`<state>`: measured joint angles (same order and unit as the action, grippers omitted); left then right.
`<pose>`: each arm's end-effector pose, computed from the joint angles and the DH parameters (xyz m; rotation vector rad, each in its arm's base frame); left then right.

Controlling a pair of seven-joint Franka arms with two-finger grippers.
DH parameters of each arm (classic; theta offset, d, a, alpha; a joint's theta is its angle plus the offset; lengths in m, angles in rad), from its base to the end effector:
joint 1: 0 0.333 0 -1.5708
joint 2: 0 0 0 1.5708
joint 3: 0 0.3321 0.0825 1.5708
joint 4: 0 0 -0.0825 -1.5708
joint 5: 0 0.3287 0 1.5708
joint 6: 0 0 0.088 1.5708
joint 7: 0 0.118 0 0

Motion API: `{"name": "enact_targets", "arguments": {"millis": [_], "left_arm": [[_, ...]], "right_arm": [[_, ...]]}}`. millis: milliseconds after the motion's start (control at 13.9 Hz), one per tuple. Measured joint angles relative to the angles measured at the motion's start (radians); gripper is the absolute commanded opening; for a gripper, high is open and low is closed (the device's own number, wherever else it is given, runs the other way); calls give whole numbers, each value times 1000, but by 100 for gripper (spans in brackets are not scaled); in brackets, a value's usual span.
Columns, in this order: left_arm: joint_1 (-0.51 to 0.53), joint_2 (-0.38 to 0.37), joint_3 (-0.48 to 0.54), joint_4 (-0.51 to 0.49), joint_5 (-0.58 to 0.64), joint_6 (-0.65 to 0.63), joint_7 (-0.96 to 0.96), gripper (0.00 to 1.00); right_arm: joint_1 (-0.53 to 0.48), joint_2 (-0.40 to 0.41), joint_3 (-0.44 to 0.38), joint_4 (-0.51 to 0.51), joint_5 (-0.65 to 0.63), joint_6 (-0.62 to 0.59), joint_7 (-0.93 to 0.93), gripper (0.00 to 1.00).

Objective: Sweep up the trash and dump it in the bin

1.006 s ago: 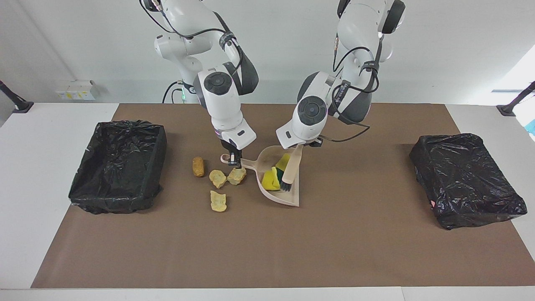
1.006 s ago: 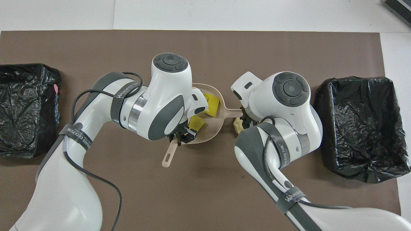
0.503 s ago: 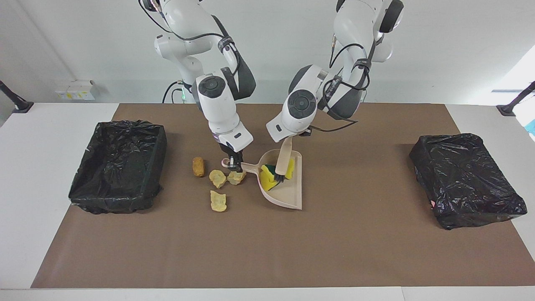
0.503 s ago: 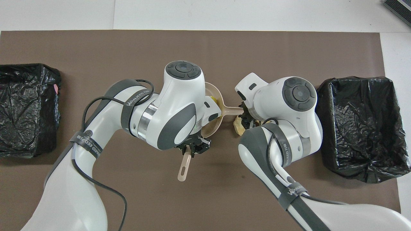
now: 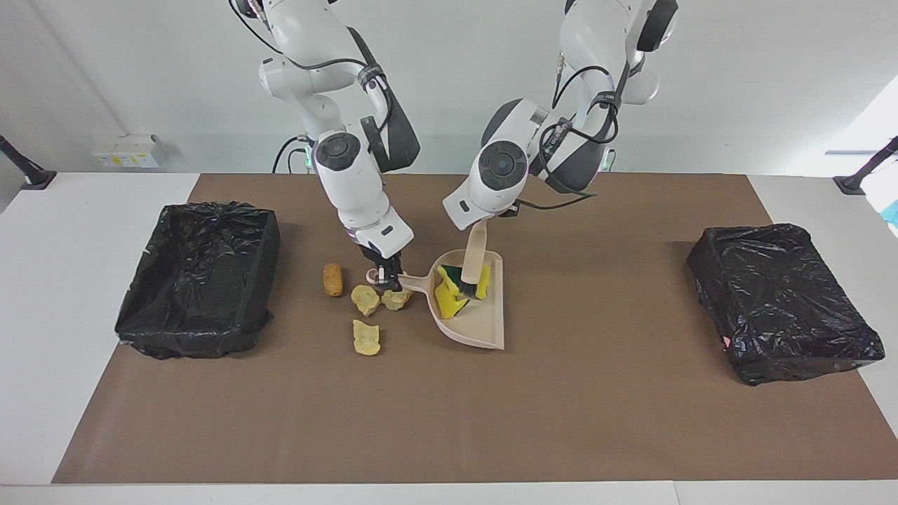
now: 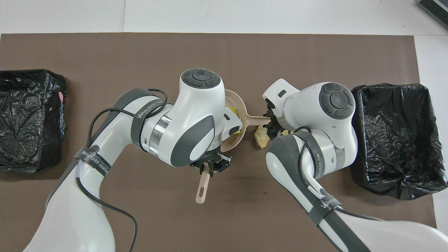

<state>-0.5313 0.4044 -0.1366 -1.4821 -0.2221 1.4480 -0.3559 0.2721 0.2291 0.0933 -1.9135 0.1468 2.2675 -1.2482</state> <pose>0.4415 -0.3686 0.4443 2.9777 -0.4368 -0.7901 0.5401 0.2084 0.4240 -2.2136 -2.1094 -0.2644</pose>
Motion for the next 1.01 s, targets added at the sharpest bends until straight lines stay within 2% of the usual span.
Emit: {"name": "enact_targets", "arguments": {"millis": [431, 719, 1006], "left_arm": [[0, -68, 2, -144, 21, -5, -12, 0], [0, -95, 2, -162, 21, -24, -37, 0], [15, -151, 12, -162, 24, -102, -38, 0]], "right_arm": [[-21, 0, -3, -2, 4, 0, -86, 0], [-22, 0, -3, -2, 4, 0, -90, 0], [-41, -13, -3, 0, 4, -21, -121, 0]]}}
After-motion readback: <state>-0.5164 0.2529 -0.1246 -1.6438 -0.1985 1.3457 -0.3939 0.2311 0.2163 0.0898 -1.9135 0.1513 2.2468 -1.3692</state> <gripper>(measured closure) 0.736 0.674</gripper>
